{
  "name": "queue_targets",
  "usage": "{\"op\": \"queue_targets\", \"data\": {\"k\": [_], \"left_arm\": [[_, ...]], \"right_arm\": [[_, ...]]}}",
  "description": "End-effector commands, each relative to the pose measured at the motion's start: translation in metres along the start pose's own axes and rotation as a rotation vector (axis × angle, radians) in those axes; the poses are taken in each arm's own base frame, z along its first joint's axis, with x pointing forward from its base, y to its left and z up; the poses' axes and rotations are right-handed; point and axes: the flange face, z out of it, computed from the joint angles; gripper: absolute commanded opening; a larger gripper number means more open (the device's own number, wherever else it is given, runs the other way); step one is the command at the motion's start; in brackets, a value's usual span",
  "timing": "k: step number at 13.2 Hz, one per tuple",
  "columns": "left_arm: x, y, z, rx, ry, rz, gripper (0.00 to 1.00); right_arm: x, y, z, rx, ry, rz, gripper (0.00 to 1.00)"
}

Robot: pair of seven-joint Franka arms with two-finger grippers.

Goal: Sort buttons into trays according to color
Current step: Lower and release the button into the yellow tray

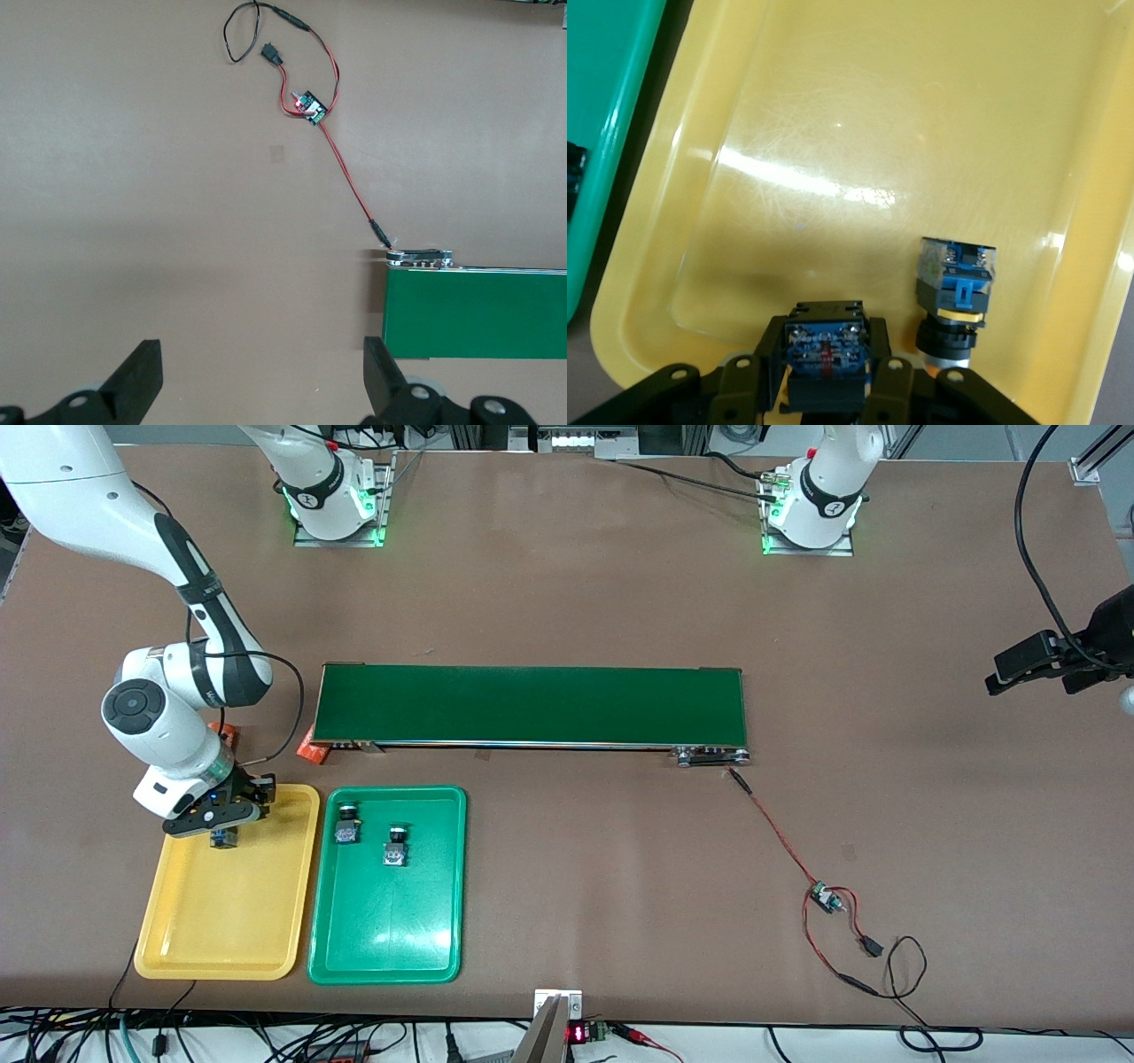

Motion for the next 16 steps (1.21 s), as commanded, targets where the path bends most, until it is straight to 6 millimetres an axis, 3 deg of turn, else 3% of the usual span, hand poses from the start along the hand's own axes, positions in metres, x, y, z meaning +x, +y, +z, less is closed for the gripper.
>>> {"op": "queue_targets", "data": {"k": [1,5,7,9,13,16], "left_arm": [[-0.003,0.003,-0.007,0.021,0.003,0.012,1.00],[-0.002,0.003,-0.008,0.021,0.006,0.012,1.00],[-0.002,0.003,-0.008,0.021,0.006,0.012,1.00],[-0.002,0.003,-0.008,0.021,0.006,0.012,1.00],[-0.002,0.003,-0.007,0.021,0.005,0.012,1.00],[-0.002,0.005,-0.008,0.021,0.006,0.015,1.00]], "right_arm": [[0.006,0.002,0.002,-0.002,0.027,-0.017,0.25],[0.005,-0.001,0.009,0.004,0.031,-0.021,0.28],[0.004,-0.001,0.013,0.007,0.034,-0.020,0.36],[0.002,0.001,0.020,0.012,0.044,-0.012,1.00],[-0.004,0.006,0.031,0.021,0.050,0.001,1.00],[-0.004,0.009,0.017,0.010,0.040,0.009,1.00]]}}
